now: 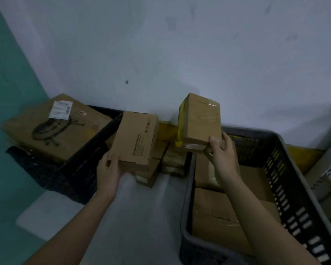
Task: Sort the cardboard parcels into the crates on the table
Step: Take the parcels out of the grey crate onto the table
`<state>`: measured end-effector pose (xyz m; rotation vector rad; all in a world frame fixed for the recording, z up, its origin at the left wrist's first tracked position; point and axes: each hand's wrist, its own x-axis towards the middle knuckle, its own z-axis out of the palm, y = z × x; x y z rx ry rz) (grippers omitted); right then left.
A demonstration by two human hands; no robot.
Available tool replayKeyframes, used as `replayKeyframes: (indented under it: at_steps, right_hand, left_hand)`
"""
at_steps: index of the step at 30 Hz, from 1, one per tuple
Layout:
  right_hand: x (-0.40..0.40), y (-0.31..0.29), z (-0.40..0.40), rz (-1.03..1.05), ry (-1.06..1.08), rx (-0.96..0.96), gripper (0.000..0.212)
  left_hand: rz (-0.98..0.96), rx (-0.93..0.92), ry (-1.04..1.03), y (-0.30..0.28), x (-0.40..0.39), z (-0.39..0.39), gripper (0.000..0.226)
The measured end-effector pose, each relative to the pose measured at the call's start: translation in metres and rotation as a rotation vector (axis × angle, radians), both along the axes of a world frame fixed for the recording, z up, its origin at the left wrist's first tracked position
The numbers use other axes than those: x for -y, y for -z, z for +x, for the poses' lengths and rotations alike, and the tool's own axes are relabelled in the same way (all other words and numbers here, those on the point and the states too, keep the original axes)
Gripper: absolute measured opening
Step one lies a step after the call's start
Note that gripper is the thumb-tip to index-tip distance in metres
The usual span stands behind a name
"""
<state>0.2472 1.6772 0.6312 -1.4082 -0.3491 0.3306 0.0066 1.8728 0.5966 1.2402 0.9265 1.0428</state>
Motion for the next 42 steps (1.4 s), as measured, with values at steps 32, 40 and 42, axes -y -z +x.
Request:
replayKeyframes:
  at_steps: [32,40,42]
  right_hand:
    - [-0.145,0.033,-0.194,-0.25,0.268,0.027,0.052]
    - [-0.112,0.096,-0.231,-0.311,0.291,-0.145,0.055]
    - [-0.102,0.113,-0.243,-0.342,0.285,-0.194,0.055]
  left_hand:
    - [-0.092,-0.071,0.27,0.049,-0.156,-0.115,0.036]
    - [-0.201,-0.285,0.164,0.106,-0.123,-0.135,0.041]
    - [-0.197,-0.37,0.18,0.121,-0.128,-0.142,0.04]
